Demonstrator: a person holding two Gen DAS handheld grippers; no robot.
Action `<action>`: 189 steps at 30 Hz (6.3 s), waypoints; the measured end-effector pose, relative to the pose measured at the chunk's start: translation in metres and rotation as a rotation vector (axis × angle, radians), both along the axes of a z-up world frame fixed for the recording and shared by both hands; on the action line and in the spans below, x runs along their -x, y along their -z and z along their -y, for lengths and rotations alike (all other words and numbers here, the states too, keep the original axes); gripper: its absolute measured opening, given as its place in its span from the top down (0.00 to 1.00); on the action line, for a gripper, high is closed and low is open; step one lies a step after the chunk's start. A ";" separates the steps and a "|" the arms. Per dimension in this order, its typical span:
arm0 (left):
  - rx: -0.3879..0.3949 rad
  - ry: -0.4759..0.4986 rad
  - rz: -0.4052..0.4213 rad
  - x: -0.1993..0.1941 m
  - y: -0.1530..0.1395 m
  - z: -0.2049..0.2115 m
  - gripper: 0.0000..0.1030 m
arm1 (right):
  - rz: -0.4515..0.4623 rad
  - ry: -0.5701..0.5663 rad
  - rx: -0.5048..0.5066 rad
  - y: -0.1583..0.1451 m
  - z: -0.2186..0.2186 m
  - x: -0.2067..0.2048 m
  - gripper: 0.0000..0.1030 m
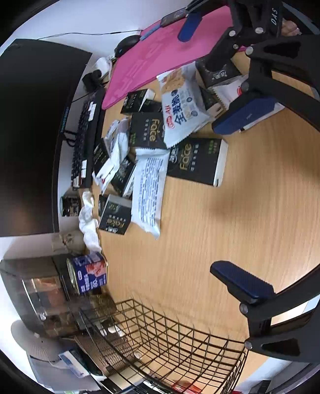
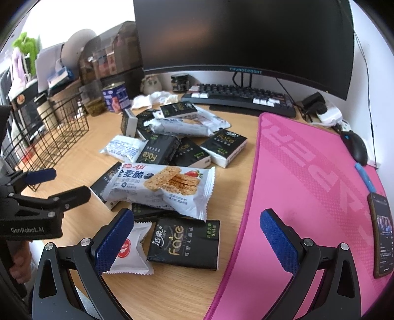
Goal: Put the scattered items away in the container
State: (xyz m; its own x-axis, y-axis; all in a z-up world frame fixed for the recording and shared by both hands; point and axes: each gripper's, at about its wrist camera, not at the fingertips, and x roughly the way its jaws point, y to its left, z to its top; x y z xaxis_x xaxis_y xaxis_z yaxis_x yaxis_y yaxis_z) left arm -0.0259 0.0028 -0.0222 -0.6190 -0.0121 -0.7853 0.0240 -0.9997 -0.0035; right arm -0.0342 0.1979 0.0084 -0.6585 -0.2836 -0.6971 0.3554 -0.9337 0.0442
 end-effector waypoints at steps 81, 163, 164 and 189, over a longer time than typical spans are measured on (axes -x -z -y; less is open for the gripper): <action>0.074 -0.465 -0.116 -0.037 -0.085 0.256 0.49 | -0.057 -0.731 -0.008 -0.090 0.360 0.027 0.39; -0.014 0.343 0.107 0.058 -0.013 -0.104 0.31 | 0.089 -0.067 -0.133 0.010 -0.048 0.049 0.37; -0.019 0.346 0.114 0.059 -0.011 -0.107 0.31 | 0.088 -0.067 -0.130 0.011 -0.049 0.049 0.37; 0.064 0.360 0.143 0.069 0.010 -0.156 0.31 | 0.097 -0.047 -0.148 0.016 -0.080 0.042 0.37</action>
State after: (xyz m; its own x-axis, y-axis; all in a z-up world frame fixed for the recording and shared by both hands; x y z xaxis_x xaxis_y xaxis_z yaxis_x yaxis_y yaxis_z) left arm -0.0944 0.1588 -0.0324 -0.4766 0.1335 -0.8689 -0.3323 -0.9424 0.0375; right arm -0.0758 0.2784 -0.0075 -0.5743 -0.2023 -0.7933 0.3995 -0.9150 -0.0559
